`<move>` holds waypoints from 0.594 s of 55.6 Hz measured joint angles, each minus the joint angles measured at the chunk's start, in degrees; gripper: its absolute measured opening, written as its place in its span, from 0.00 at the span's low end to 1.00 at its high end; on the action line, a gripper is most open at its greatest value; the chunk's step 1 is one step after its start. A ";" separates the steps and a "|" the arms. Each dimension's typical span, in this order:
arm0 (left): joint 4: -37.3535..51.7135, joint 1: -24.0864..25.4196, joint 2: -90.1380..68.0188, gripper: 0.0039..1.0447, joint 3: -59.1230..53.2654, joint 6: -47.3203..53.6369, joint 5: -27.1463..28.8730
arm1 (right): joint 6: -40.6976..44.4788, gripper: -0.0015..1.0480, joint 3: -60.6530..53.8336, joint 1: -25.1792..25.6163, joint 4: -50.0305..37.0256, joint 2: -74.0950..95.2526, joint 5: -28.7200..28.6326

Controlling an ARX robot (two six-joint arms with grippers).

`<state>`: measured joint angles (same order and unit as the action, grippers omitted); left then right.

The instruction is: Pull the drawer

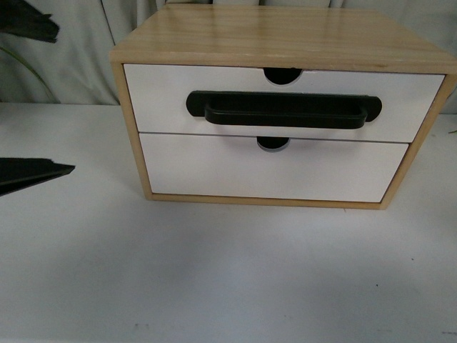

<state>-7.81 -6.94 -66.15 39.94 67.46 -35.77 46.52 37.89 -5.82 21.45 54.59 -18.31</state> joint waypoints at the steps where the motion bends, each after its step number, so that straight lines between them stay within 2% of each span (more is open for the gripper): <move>1: -0.90 -0.39 -0.98 0.94 1.25 0.79 0.20 | 0.42 0.91 0.26 0.00 0.00 0.39 -0.09; 15: -10.60 -5.14 -9.75 0.94 13.31 8.98 2.49 | 7.21 0.91 6.29 -0.15 0.42 9.46 -1.46; 33: -16.46 -12.24 -19.93 0.94 23.47 13.40 7.69 | 10.78 0.91 13.16 -2.97 0.37 20.96 -2.78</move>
<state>-24.27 -19.18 -86.08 63.42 80.86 -28.08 57.30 51.05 -8.80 21.82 75.55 -21.08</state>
